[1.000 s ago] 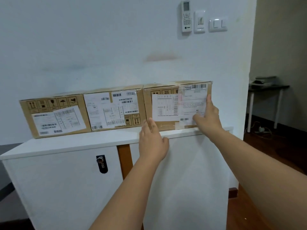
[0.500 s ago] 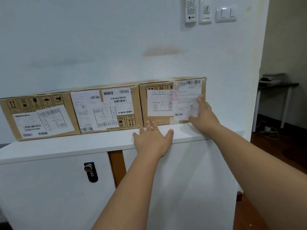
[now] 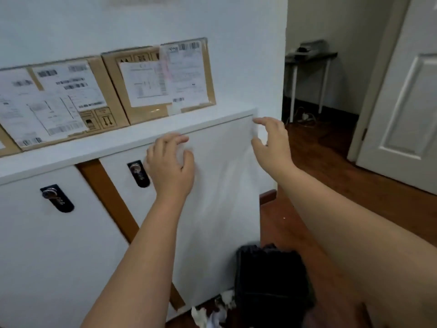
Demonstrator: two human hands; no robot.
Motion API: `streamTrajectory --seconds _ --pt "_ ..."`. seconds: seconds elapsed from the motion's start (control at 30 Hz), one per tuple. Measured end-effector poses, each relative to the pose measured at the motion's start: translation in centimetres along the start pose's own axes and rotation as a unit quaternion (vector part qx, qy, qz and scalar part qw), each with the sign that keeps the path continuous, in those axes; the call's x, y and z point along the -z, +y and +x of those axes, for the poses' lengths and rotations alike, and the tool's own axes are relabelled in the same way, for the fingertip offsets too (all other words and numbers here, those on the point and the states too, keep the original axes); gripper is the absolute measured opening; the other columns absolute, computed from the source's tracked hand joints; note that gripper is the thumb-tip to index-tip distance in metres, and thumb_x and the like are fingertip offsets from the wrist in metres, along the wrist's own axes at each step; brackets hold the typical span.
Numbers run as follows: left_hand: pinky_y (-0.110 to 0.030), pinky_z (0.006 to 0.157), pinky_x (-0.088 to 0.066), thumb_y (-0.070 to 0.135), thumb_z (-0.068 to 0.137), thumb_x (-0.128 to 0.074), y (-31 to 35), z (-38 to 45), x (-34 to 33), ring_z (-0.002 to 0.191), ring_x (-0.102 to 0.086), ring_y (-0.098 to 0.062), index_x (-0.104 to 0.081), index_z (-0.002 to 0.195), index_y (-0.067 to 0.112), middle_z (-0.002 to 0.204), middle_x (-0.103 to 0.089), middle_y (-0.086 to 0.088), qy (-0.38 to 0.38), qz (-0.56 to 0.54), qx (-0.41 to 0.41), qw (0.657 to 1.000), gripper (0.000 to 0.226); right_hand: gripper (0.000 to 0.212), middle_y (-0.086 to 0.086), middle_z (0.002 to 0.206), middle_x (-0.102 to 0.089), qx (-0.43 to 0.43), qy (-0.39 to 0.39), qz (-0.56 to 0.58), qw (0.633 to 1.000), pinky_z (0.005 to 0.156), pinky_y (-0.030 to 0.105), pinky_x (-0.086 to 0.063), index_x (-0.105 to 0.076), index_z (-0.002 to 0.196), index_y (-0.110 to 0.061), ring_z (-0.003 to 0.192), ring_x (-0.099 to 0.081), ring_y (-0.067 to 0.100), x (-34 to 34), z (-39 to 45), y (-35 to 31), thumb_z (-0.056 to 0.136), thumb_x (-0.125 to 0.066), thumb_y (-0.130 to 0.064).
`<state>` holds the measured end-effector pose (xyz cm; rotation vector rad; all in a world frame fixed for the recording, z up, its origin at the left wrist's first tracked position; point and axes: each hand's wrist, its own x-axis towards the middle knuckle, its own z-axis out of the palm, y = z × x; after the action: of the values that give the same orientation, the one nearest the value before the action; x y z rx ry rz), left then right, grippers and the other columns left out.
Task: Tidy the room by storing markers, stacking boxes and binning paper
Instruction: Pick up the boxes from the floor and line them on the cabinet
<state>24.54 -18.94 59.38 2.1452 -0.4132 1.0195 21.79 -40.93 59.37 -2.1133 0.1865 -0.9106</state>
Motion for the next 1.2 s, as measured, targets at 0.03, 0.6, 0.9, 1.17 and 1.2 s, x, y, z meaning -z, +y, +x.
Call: streamTrajectory --seconds 0.03,0.6,0.9,1.17,1.2 --pt "-0.033 0.095 -0.032 0.022 0.085 -0.054 0.9 -1.9 -1.0 0.113 -0.051 -0.019 -0.066 0.108 0.026 0.117 -0.060 0.006 -0.007 -0.039 0.000 0.999 0.026 0.043 0.002 0.140 -0.042 -0.037 0.007 -0.012 0.999 0.102 0.021 -0.030 -0.053 0.131 -0.025 0.128 -0.039 0.018 1.2 -1.5 2.3 0.089 -0.053 -0.014" --pt "-0.039 0.102 -0.042 0.033 0.091 -0.057 20.1 -31.9 -21.8 0.117 -0.046 -0.021 -0.060 0.108 0.035 0.122 -0.052 0.005 -0.581 -0.155 0.084 0.795 0.017 0.035 0.010 0.107 -0.064 -0.595 0.069 -0.131 0.790 0.077 0.039 -0.053 -0.060 0.118 -0.018 0.091 -0.064 0.034 29.2 -30.2 33.5 0.085 -0.054 -0.027" --pt "-0.030 0.090 -0.044 0.022 0.092 -0.061 24.7 -45.5 -29.5 0.104 -0.054 -0.017 -0.057 0.125 0.014 0.127 -0.059 -0.007 -0.704 -0.113 0.267 0.649 0.035 0.048 0.018 0.134 -0.054 -0.706 0.078 -0.139 0.690 0.104 0.037 -0.043 -0.057 0.128 -0.020 0.121 -0.053 0.037 33.2 -40.4 45.2 0.082 -0.059 -0.034" --pt "-0.037 0.107 -0.040 0.023 0.093 -0.059 24.5 -54.2 -33.9 0.123 -0.051 -0.025 -0.042 0.142 0.005 0.141 -0.051 -0.013 -0.750 -0.048 0.349 0.560 0.055 0.057 0.015 0.146 -0.045 -0.719 0.117 -0.147 0.669 0.112 0.037 -0.034 -0.046 0.139 -0.012 0.134 -0.042 0.032 36.1 -43.2 53.4 0.084 -0.057 -0.023" --pt "-0.038 0.109 -0.038 0.026 0.092 -0.060 24.3 -54.8 -34.4 0.127 -0.048 -0.026 -0.039 0.146 0.007 0.145 -0.046 -0.012 -0.753 -0.039 0.356 0.552 0.060 0.057 0.016 0.147 -0.043 -0.719 0.119 -0.143 0.670 0.112 0.037 -0.031 -0.044 0.140 -0.010 0.136 -0.040 0.032 36.4 -43.3 54.1 0.086 -0.057 -0.022"
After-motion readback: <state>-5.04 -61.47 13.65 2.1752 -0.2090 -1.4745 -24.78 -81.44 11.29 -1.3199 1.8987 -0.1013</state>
